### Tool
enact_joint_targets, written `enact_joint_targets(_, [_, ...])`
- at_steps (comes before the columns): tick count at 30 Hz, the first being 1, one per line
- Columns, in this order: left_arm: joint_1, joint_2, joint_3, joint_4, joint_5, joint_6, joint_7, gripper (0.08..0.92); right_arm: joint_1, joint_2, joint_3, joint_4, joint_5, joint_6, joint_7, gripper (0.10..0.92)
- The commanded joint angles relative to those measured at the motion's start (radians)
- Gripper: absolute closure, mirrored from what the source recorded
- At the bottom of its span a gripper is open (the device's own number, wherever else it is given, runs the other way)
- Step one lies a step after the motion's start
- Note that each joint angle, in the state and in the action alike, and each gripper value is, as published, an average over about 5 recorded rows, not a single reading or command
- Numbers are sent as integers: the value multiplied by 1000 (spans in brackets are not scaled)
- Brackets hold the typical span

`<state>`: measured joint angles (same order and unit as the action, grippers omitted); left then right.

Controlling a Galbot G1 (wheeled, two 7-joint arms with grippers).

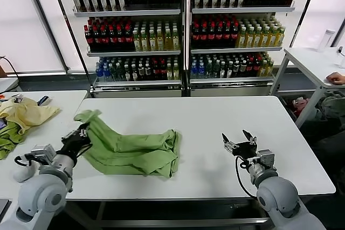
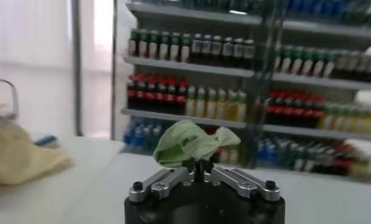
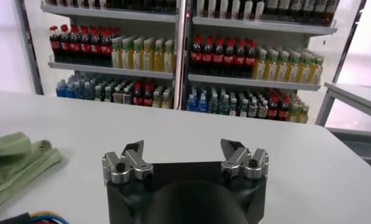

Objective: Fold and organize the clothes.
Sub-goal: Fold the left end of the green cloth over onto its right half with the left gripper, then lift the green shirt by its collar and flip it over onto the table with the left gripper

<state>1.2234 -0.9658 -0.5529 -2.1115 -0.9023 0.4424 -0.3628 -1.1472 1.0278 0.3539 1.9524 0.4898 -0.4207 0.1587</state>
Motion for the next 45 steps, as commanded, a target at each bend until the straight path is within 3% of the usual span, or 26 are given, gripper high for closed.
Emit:
enact_joint_targets(1, [-122,-155,278,-35,-251,17,-20,885,0,4,-2,-5,-7,2,-2,203])
enact_joint_targets(8, [-257,-232,420,144,-184,19,-28,885,-3,2,5,-13,-10,10,-6,203])
enact_joint_targets(17, [-267,-217,504,189,-6,71,42,868,5,17,-1,-20,-16,12,-6,203])
enact_joint_targets(23, [-269,-203,515,160,38,76,136,718,7,21,-2,-24,-21,12,-6,203])
enact_joint_targets(29, [-201,-177,441,79,25,66,169,537,3,21,2,-20,-21,13,-6,203])
enact_joint_targets(32, [-160,-157,376,77,96,19,144,450,2,25,3,-18,-21,14,-7,203])
enact_joint_targets(39, [-86,-117,239,219,386,-105,43,230,-2,29,2,-15,-25,17,-7,203])
enact_joint_targets(45, [-68,-131,216,310,355,-94,7,178,-1,26,2,-15,-24,17,-7,203])
